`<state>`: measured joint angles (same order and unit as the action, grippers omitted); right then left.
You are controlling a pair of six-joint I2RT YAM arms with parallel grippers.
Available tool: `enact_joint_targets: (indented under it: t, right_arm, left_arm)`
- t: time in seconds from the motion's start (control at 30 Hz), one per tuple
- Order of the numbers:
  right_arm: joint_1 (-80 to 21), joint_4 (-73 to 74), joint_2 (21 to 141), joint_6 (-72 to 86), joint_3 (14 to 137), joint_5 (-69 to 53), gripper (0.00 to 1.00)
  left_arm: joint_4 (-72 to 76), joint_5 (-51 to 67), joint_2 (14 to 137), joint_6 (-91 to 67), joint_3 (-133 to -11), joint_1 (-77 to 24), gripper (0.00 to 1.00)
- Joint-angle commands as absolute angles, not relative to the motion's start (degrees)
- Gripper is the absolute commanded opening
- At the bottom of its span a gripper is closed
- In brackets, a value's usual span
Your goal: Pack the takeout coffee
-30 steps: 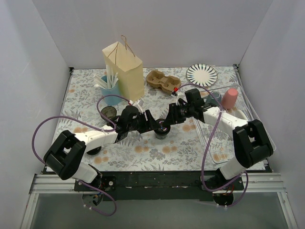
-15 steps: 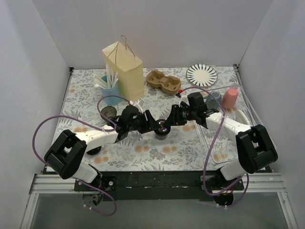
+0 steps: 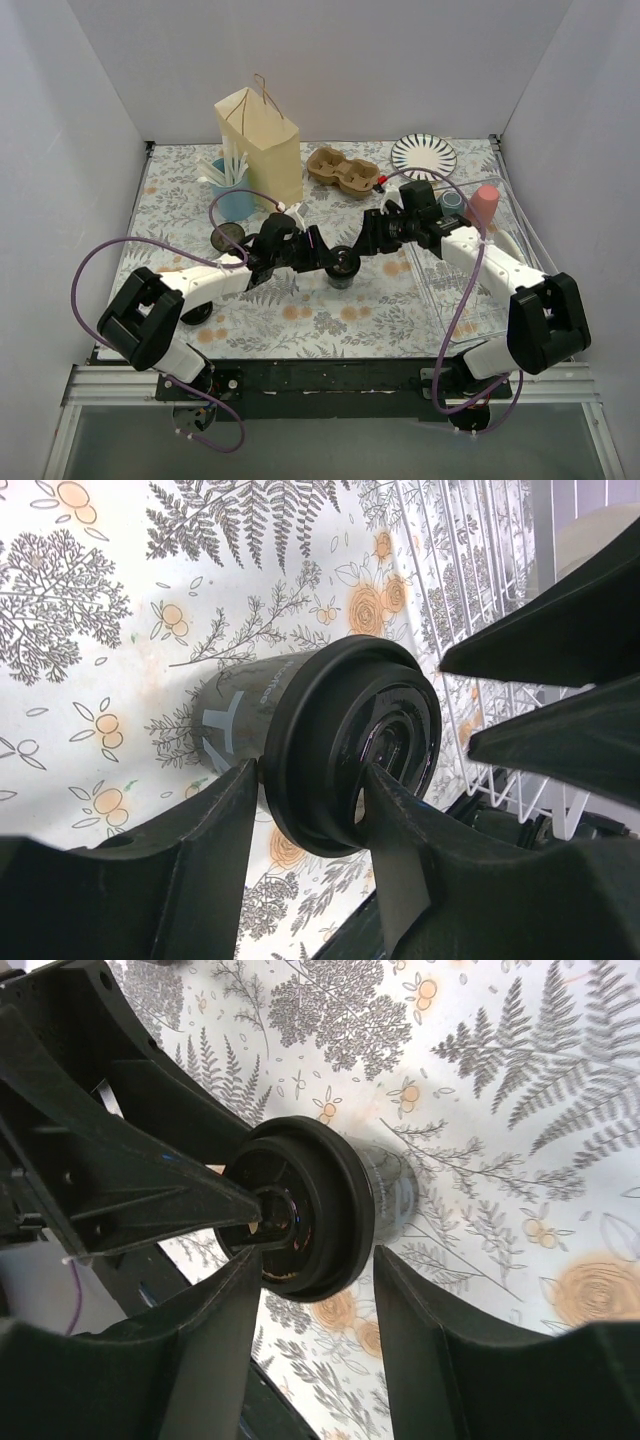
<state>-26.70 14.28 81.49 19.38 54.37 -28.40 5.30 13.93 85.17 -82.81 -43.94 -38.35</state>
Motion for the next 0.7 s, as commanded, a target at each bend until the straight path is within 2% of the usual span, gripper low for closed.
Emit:
enact_joint_targets:
  t: [0.0, 0.57, 0.67]
  right_arm:
    - [-25.14, 21.0, 82.17, 11.96, 61.08, -27.69, 0.55]
    - [-24.34, 20.74, 89.82, 6.59, 64.16, -35.6, 0.5]
    - [-24.35, 20.39, 91.31, 6.85, 63.55, -34.28, 0.46]
  left_arm:
    - [-5.62, 9.32, 88.5, -76.29, -43.77, -37.97, 0.44]
    - [-7.65, 9.58, 92.37, -73.57, -47.02, -37.97, 0.44]
    - [-8.08, 8.97, 92.46, -73.57, -47.29, -37.97, 0.44]
